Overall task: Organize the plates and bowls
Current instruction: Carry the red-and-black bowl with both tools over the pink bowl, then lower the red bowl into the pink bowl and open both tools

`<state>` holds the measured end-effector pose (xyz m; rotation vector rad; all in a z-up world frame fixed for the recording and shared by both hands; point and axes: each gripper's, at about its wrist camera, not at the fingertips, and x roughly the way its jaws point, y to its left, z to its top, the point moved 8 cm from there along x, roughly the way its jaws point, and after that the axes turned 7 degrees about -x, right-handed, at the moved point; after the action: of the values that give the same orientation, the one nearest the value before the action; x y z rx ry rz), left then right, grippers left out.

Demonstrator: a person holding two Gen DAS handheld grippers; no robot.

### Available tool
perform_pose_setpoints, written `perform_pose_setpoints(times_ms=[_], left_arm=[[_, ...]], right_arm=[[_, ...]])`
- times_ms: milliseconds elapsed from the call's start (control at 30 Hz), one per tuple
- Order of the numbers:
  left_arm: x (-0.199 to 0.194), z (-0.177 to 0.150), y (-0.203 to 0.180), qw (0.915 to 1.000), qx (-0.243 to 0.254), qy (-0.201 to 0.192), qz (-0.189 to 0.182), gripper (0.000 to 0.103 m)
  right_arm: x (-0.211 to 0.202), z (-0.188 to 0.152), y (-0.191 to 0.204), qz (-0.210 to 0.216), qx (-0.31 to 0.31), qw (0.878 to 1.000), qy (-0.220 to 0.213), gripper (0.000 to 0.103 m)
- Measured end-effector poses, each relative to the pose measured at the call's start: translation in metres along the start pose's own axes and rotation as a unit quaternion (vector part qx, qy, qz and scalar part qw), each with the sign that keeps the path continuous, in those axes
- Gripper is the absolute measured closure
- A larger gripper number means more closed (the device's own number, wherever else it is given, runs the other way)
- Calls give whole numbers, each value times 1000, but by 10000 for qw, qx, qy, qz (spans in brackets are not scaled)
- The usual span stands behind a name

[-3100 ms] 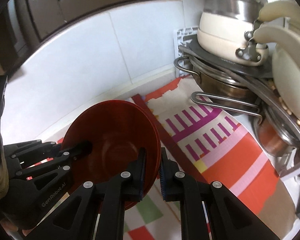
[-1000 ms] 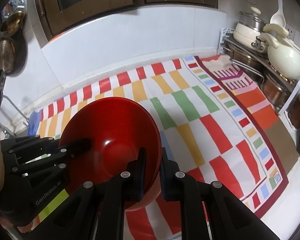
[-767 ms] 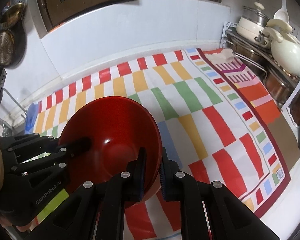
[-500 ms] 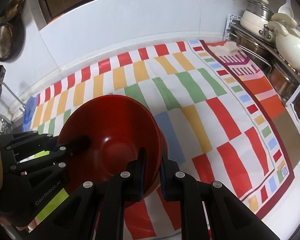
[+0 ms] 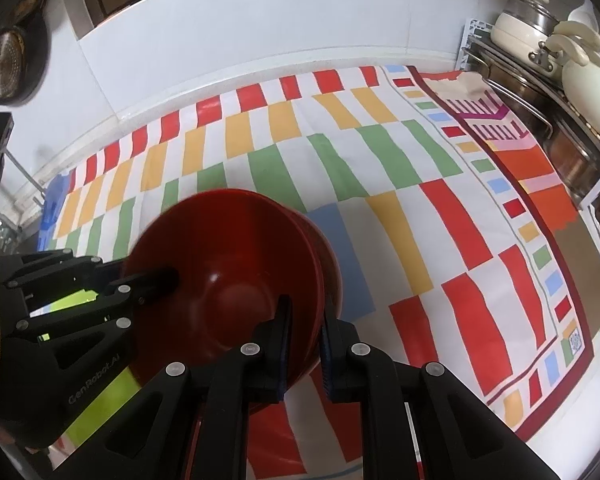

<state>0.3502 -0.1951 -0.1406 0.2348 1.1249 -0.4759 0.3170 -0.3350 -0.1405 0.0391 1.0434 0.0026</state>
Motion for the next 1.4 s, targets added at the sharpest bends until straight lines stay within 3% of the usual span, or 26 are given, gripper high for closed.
perform_pose_setpoints(times_ms=[133, 333, 433, 800, 1000, 1400], left_arm=[[-7, 3, 1, 9999, 46, -137, 31, 67], [-23, 6, 3, 9993, 44, -368, 57, 59], [-29, 7, 4, 9991, -5, -428, 14, 59], [-49, 13, 3, 9975, -210, -675, -66, 49], [-50, 16, 12, 9958, -330, -829, 193, 42], [-5, 2, 20, 9969, -721, -244, 194, 42]], right_arm=[[0, 0, 3, -59, -180, 9998, -35, 85], [-10, 0, 4, 1, -159, 9998, -155, 72], [-21, 1, 1, -297, -280, 9987, -302, 64], [-41, 10, -14, -290, -59, 9977, -605, 64], [-35, 12, -20, -173, 99, 9978, -637, 64], [3, 6, -26, 48, 262, 9993, -279, 64]])
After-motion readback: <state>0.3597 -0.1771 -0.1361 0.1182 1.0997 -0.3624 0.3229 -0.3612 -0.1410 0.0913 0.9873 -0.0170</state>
